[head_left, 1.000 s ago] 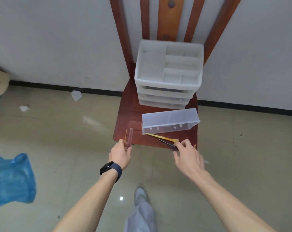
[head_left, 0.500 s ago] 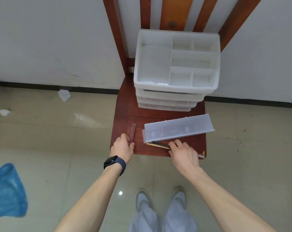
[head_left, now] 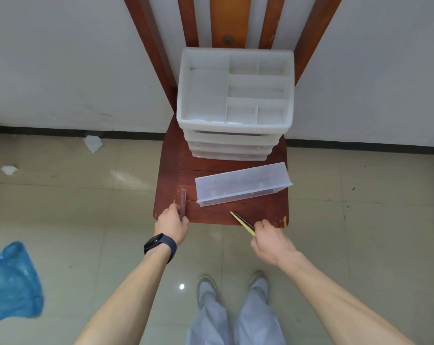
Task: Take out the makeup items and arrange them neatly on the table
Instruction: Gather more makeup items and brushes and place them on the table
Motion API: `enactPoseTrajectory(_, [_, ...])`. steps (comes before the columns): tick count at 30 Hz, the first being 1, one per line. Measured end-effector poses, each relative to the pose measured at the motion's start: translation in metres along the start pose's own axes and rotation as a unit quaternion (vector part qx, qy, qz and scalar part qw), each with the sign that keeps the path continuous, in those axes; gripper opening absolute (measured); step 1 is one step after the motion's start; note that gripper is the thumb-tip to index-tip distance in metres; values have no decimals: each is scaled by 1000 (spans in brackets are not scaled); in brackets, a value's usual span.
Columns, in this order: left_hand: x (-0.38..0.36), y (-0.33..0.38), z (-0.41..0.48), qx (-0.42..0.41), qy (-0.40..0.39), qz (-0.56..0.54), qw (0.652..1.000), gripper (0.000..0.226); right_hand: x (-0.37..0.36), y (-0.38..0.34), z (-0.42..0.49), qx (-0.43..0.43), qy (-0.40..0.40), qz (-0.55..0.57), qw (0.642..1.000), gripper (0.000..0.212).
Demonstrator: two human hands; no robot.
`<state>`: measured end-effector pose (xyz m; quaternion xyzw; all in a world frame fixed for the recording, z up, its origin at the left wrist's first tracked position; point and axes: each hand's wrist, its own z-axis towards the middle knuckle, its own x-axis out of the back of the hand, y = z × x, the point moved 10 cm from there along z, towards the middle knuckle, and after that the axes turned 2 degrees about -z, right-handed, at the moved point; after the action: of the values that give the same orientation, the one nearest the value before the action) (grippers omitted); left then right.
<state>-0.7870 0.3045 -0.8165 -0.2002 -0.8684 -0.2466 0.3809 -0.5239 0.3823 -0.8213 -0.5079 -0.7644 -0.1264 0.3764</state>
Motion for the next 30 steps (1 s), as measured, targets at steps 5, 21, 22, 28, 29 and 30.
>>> enactPoseTrajectory(5, [9,4,-30,23,-9,-40,999,26,-1,20,-40,-41,-16,155,987,17])
enactPoseTrajectory(21, [79,9,-231,116,-98,-503,851,18,104,-45,-217,-72,-20,619,782,16])
enactPoseTrajectory(22, [90,6,-245,114,-89,-516,844,19,117,-55,-227,-55,-24,614,787,17])
enactPoseTrajectory(28, [144,-53,-351,164,39,-598,783,23,168,-134,-285,68,-87,557,823,17])
enactPoseTrajectory(29, [148,-68,-375,174,65,-612,769,23,172,-155,-297,92,-107,545,826,16])
enactPoseTrajectory(30, [150,-81,-398,183,86,-626,754,23,174,-174,-309,114,-126,529,831,16])
